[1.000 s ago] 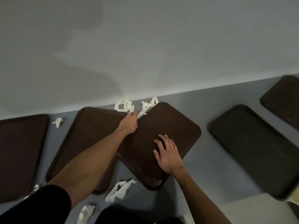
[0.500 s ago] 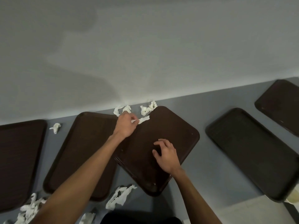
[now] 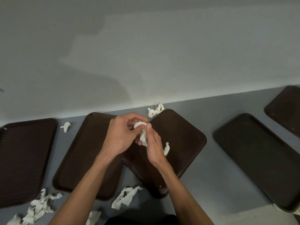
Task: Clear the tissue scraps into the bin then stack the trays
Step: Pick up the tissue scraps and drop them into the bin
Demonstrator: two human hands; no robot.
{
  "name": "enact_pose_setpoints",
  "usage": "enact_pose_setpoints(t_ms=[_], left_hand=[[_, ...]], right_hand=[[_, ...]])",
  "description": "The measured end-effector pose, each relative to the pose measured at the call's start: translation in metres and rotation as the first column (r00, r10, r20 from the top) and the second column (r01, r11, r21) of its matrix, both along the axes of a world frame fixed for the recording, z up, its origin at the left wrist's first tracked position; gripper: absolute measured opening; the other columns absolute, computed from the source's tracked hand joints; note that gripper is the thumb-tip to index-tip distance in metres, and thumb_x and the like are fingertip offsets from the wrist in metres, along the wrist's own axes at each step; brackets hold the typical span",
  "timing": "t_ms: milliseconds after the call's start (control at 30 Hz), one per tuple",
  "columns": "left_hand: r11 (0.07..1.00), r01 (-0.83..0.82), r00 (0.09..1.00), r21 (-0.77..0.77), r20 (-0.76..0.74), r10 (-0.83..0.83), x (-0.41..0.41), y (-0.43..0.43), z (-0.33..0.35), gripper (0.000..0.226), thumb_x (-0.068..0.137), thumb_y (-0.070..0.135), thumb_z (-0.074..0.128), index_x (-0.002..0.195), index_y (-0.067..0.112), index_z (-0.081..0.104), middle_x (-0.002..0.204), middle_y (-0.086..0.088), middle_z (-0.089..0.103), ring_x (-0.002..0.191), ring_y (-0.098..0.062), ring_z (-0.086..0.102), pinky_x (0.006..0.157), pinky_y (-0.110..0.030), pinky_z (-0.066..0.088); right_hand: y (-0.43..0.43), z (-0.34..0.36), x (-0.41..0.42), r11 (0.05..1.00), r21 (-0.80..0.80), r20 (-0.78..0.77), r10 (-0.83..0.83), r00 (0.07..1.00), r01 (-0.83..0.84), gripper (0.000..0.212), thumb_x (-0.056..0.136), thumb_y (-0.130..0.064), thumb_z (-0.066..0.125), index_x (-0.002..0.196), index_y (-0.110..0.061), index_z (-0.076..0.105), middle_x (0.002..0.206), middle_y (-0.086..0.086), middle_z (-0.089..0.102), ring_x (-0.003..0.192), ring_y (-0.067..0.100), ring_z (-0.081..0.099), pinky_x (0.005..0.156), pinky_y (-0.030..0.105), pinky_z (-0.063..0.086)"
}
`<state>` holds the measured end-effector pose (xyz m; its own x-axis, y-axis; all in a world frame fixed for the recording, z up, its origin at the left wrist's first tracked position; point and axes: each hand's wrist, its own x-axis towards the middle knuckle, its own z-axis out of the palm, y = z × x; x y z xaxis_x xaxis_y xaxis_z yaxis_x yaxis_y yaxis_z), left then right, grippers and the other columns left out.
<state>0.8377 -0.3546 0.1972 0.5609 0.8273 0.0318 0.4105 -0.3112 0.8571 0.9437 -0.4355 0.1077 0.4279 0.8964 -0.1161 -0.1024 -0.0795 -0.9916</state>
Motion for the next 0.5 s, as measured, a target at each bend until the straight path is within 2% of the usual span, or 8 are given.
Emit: enact_pose_setpoints(t_ms=[33,100,167,300,367,400,467,500], left_hand=[[0.999,-0.031,0.999,0.007,0.020,0.031,-0.004,0.001,0.003,0.024,0.089,0.015,0.080,0.100,0.037,0.079,0.097,0.022,0.077,0.095,0.002,0.072,0.092,-0.029,0.060],[0.995,-0.086,0.994,0.046,0.069,0.083,-0.013,0.005,0.007,0.024,0.092,0.012,0.076,0.100,0.035,0.079,0.101,0.021,0.077,0.096,-0.001,0.073,0.092,-0.033,0.061],[0.983,-0.146,0.986,0.111,0.100,0.135,-0.025,0.010,0.008,0.023,0.095,0.012,0.073,0.104,0.033,0.080,0.107,0.020,0.075,0.100,-0.004,0.072,0.093,-0.035,0.060],[0.970,-0.217,0.973,0.112,0.110,0.205,-0.047,0.018,-0.002,0.025,0.096,0.011,0.071,0.109,0.031,0.078,0.110,0.018,0.074,0.103,-0.006,0.071,0.096,-0.037,0.059],[0.976,-0.215,0.971,0.034,0.116,0.210,-0.050,0.013,-0.007,0.026,0.093,0.012,0.075,0.110,0.031,0.077,0.106,0.016,0.076,0.100,-0.005,0.073,0.095,-0.035,0.059],[0.977,-0.211,0.972,0.019,0.107,0.208,-0.049,0.007,-0.010,0.027,0.090,0.013,0.078,0.109,0.032,0.076,0.102,0.017,0.076,0.097,-0.003,0.073,0.092,-0.031,0.060],[0.981,-0.191,0.980,0.017,0.069,0.189,-0.043,-0.006,-0.018,0.028,0.086,0.016,0.083,0.104,0.035,0.076,0.095,0.020,0.076,0.088,-0.003,0.072,0.082,-0.023,0.059],[0.985,-0.172,0.984,0.019,0.048,0.171,-0.038,-0.013,-0.024,0.028,0.084,0.017,0.085,0.102,0.036,0.076,0.093,0.022,0.075,0.084,-0.005,0.071,0.076,-0.023,0.058]], right_hand=[[-0.003,-0.003,-0.002,1.000,-0.017,-0.036,0.006,0.999,-0.007,0.065,0.111,-0.062,0.029,0.101,-0.014,0.072,0.077,0.003,0.060,0.072,0.020,0.054,0.070,0.039,0.046],[-0.011,-0.011,0.000,0.999,-0.046,-0.075,0.025,0.997,-0.028,0.068,0.111,-0.061,0.030,0.093,-0.007,0.068,0.077,0.009,0.055,0.070,0.027,0.044,0.065,0.038,0.038],[-0.021,-0.018,0.005,0.997,-0.082,-0.108,0.001,0.994,-0.010,0.060,0.112,-0.055,0.035,0.085,-0.011,0.066,0.081,0.003,0.061,0.076,0.023,0.053,0.079,0.036,0.049],[-0.037,-0.026,0.019,0.979,-0.106,-0.271,-0.195,0.943,0.172,0.038,0.106,-0.045,0.057,0.081,-0.017,0.059,0.072,-0.002,0.045,0.074,0.017,0.052,0.098,0.044,0.054],[-0.037,-0.030,0.025,0.953,-0.114,-0.524,-0.298,0.798,0.281,0.028,0.104,-0.037,0.066,0.094,-0.012,0.061,0.078,0.006,0.050,0.078,0.019,0.059,0.105,0.053,0.055],[-0.035,-0.028,0.026,0.943,-0.121,-0.670,-0.309,0.676,0.311,0.027,0.101,-0.033,0.071,0.109,-0.009,0.062,0.092,0.012,0.060,0.091,0.023,0.068,0.107,0.059,0.053],[-0.030,-0.028,0.026,0.934,-0.123,-0.852,-0.272,0.447,0.335,0.049,0.097,-0.029,0.075,0.137,-0.006,0.057,0.133,0.018,0.065,0.125,0.035,0.068,0.109,0.065,0.049],[-0.026,-0.026,0.023,0.943,-0.116,-0.885,-0.240,0.399,0.311,0.054,0.098,-0.030,0.071,0.144,-0.005,0.055,0.143,0.020,0.062,0.132,0.038,0.063,0.109,0.063,0.048]])
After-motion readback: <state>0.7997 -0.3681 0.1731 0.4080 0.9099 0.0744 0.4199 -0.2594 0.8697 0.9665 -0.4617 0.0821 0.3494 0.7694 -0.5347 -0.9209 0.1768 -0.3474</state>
